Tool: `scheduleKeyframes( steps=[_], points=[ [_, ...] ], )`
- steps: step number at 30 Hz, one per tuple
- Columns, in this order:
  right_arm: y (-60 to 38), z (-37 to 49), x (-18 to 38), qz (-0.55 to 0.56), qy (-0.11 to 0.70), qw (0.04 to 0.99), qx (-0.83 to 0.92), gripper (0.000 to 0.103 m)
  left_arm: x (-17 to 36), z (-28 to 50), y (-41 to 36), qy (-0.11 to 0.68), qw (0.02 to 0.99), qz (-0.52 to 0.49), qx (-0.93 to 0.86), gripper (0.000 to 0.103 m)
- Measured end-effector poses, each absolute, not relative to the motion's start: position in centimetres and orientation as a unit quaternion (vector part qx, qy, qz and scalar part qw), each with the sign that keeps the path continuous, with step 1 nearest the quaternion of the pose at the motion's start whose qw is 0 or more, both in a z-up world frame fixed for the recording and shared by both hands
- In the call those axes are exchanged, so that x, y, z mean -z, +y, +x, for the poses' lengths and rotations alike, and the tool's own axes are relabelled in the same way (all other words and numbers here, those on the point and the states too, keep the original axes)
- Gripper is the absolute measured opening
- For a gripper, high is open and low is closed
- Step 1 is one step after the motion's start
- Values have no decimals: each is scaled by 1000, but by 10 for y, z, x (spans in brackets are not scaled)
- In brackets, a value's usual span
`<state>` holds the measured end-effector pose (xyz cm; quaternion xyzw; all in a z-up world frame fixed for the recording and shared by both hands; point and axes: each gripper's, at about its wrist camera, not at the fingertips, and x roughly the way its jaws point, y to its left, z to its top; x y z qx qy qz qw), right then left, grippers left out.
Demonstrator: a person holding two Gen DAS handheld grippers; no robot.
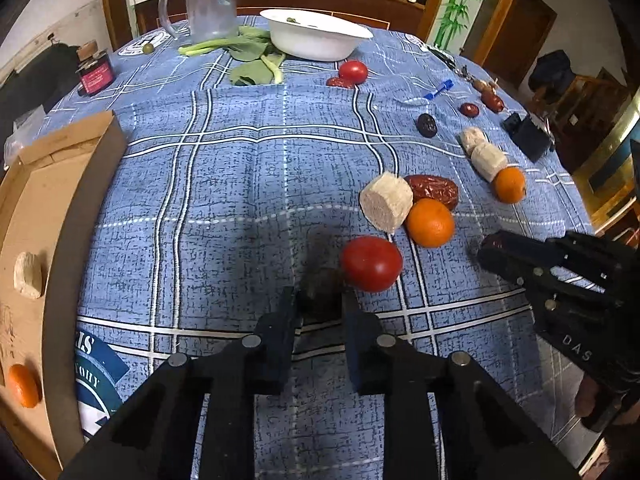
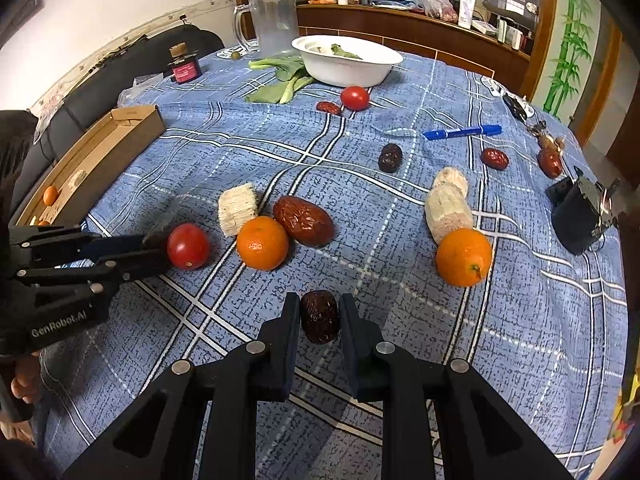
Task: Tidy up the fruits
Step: 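Grasp a dark red date with the right tool while the left tool grasps a dark brown date, then carry both dates over the cardboard tray with both tools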
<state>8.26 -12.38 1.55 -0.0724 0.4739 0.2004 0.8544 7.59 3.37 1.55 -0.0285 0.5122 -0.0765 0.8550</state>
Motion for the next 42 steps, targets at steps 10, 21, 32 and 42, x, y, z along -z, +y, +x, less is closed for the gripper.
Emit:
scheduleKeyframes(
  steps=[10,21,32,42],
  points=[
    [-128,66,-27,-56,467,862,-192,21,-34,58,43,492,864,-54,94,19],
    [-126,40,-37,-45,462,869,-173,21,-49,24,60,485,866,-58,108,19],
    [-105,28,-39,-35,465,870,-161,21,-60,7,93,475,871,-69,106,19],
    [-69,30,-41,-38,464,868,-172,21,-71,-3,139,462,880,-82,80,19]
  ],
)
